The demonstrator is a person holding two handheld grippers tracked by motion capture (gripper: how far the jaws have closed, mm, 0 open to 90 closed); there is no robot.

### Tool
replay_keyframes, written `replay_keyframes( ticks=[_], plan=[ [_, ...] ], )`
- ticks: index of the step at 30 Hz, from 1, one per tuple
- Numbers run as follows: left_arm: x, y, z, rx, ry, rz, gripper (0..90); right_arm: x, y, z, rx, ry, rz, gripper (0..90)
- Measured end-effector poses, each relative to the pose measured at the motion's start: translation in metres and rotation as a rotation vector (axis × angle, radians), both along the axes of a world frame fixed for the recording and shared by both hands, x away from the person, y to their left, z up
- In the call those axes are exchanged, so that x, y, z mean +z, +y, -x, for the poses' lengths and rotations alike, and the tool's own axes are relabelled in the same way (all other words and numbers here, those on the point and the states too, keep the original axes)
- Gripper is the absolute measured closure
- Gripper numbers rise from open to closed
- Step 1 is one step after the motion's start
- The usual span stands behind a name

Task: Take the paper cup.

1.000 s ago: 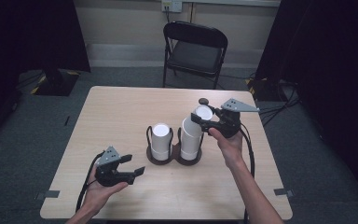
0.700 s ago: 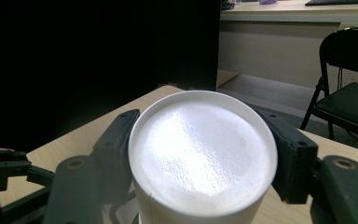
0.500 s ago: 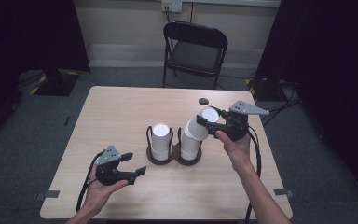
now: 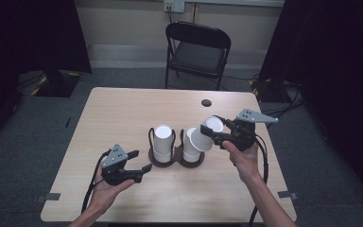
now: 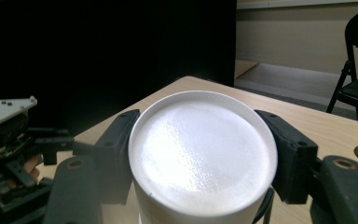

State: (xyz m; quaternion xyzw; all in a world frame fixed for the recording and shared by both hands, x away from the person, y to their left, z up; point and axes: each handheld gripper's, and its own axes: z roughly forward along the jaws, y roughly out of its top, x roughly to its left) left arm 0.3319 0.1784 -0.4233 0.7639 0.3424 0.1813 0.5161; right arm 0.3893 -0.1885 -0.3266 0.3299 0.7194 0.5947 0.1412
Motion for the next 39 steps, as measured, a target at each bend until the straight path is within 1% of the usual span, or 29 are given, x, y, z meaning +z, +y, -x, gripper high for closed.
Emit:
replay_keyframes(
  ticks=[1, 2, 5, 6, 7, 10, 11, 12, 13, 14, 15, 16, 17, 18, 19, 20, 22, 25, 26, 27, 28, 29, 31, 33, 34, 35, 36, 39],
  plan=[
    [0.001, -0.002, 0.000, 0.009, -0.014, -0.006, 27.6, -0.001, 0.001, 0.002, 0.004, 0.001, 0.001, 34.9],
    [0.002, -0.002, 0.001, 0.012, -0.035, -0.020, 27.9, -0.001, 0.001, 0.003, 0.009, 0.005, 0.005, 34.9],
    [0.002, -0.004, 0.001, 0.000, -0.043, -0.011, 26.4, -0.003, 0.002, 0.006, 0.020, 0.014, 0.009, 34.9],
    [0.002, -0.006, 0.001, -0.006, -0.043, -0.017, 26.3, -0.006, 0.004, 0.009, 0.030, 0.019, 0.013, 34.9],
    [0.002, -0.007, 0.001, -0.010, -0.051, -0.025, 26.3, -0.007, 0.004, 0.011, 0.034, 0.026, 0.006, 34.9],
    [0.004, -0.009, 0.000, -0.010, -0.060, -0.029, 26.5, -0.009, 0.006, 0.014, 0.046, 0.032, 0.009, 34.9],
    [0.007, -0.013, -0.001, -0.011, -0.074, -0.030, 26.6, -0.012, 0.008, 0.016, 0.054, 0.042, 0.007, 34.9],
    [0.007, -0.013, -0.001, -0.011, -0.074, -0.030, 26.7, -0.012, 0.008, 0.016, 0.054, 0.042, 0.007, 34.9],
    [0.009, -0.016, -0.001, -0.014, -0.108, -0.025, 26.8, -0.016, 0.010, 0.018, 0.067, 0.052, 0.007, 34.9],
    [0.009, -0.016, -0.001, -0.014, -0.108, -0.025, 26.8, -0.016, 0.010, 0.018, 0.067, 0.052, 0.007, 34.9],
    [0.009, -0.018, 0.000, -0.018, -0.122, -0.021, 26.8, -0.020, 0.012, 0.020, 0.074, 0.065, 0.000, 34.9],
    [0.008, -0.022, -0.001, -0.031, -0.119, 0.002, 26.7, -0.022, 0.013, 0.020, 0.080, 0.070, -0.007, 34.9],
    [0.006, -0.023, 0.000, -0.032, -0.116, 0.011, 26.3, -0.025, 0.014, 0.021, 0.085, 0.079, -0.017, 34.9],
    [0.006, -0.023, 0.000, -0.032, -0.116, 0.011, 26.1, -0.025, 0.014, 0.021, 0.085, 0.079, -0.017, 34.9],
    [0.005, -0.025, 0.001, -0.037, -0.112, 0.016, 26.1, -0.027, 0.015, 0.021, 0.091, 0.088, -0.014, 34.9],
    [0.001, -0.028, 0.003, -0.047, -0.116, 0.017, 26.2, -0.030, 0.017, 0.022, 0.104, 0.105, -0.023, 34.9],
    [-0.002, -0.032, 0.005, -0.052, -0.116, 0.029, 27.9, -0.033, 0.019, 0.023, 0.115, 0.118, -0.029, 34.9],
    [-0.004, -0.034, 0.006, -0.067, -0.120, 0.024, 29.9, -0.038, 0.022, 0.025, 0.132, 0.143, -0.038, 34.9],
    [-0.004, -0.036, 0.008, -0.075, -0.123, 0.036, 31.2, -0.039, 0.023, 0.025, 0.137, 0.146, -0.040, 34.9],
    [-0.005, -0.037, 0.008, -0.081, -0.124, 0.045, 32.1, -0.040, 0.024, 0.026, 0.142, 0.148, -0.045, 34.9],
    [-0.005, -0.037, 0.008, -0.081, -0.124, 0.045, 33.6, -0.040, 0.024, 0.026, 0.142, 0.148, -0.045, 34.9],
    [-0.007, -0.039, 0.010, -0.095, -0.118, 0.058, 34.6, -0.040, 0.026, 0.027, 0.152, 0.158, -0.055, 34.9],
    [-0.008, -0.041, 0.011, -0.103, -0.115, 0.059, 34.9, -0.040, 0.027, 0.027, 0.157, 0.157, -0.058, 34.9],
    [-0.011, -0.044, 0.013, -0.122, -0.131, 0.055, 37.8, -0.040, 0.028, 0.029, 0.166, 0.164, -0.070, 34.9],
    [-0.012, -0.047, 0.013, -0.141, -0.132, 0.063, 38.0, -0.039, 0.029, 0.030, 0.178, 0.173, -0.088, 34.9],
    [-0.012, -0.047, 0.013, -0.141, -0.132, 0.063, 38.1, -0.039, 0.029, 0.030, 0.178, 0.173, -0.088, 34.9],
    [-0.012, -0.050, 0.014, -0.149, -0.128, 0.073, 38.1, -0.039, 0.031, 0.030, 0.193, 0.187, -0.104, 34.9],
    [-0.013, -0.055, 0.014, -0.158, -0.131, 0.085, 38.8, -0.040, 0.033, 0.031, 0.209, 0.196, -0.112, 34.9]
  ],
)
